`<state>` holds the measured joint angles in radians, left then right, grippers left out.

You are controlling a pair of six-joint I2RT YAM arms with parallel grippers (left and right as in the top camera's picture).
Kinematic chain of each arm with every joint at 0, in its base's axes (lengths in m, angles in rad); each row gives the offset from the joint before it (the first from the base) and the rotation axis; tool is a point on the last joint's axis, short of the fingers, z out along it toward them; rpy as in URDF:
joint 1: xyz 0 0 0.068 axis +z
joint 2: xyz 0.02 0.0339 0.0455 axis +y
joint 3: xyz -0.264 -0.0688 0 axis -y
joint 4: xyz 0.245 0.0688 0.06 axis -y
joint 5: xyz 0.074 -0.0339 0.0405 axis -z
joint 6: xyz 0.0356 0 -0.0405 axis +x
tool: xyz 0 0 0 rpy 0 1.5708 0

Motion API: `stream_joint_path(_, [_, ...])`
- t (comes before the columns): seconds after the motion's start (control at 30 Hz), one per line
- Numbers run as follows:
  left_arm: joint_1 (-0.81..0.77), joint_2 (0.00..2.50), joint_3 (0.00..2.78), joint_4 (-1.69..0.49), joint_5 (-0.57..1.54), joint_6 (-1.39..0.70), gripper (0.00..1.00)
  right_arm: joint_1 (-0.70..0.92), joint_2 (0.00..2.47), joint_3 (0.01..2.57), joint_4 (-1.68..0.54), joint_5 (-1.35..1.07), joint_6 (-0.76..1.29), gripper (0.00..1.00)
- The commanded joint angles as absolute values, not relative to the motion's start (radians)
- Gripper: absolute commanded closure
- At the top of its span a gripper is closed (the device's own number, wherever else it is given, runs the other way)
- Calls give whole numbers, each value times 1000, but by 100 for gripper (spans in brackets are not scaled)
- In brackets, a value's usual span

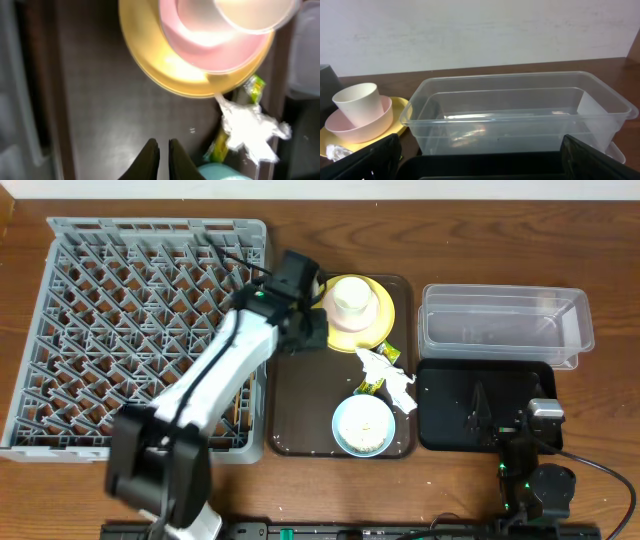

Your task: Sort waste into correct bins and load items into the dishwasher

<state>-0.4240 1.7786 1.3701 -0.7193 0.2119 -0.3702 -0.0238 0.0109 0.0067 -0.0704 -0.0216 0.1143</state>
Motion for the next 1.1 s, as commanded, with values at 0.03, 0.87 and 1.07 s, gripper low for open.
stream_joint_path(0.03, [-439, 1839, 1380, -651, 227, -376, 90, -14, 6, 6, -74, -15, 122, 1])
stream_joint_path(0.87, [-445, 2026, 1378, -535, 164, -379, 86, -14, 6, 6, -74, -15, 122, 1])
stream_joint_path(1.07, [-445, 2025, 1379, -667, 163, -379, 86, -14, 6, 6, -74, -15, 122, 1])
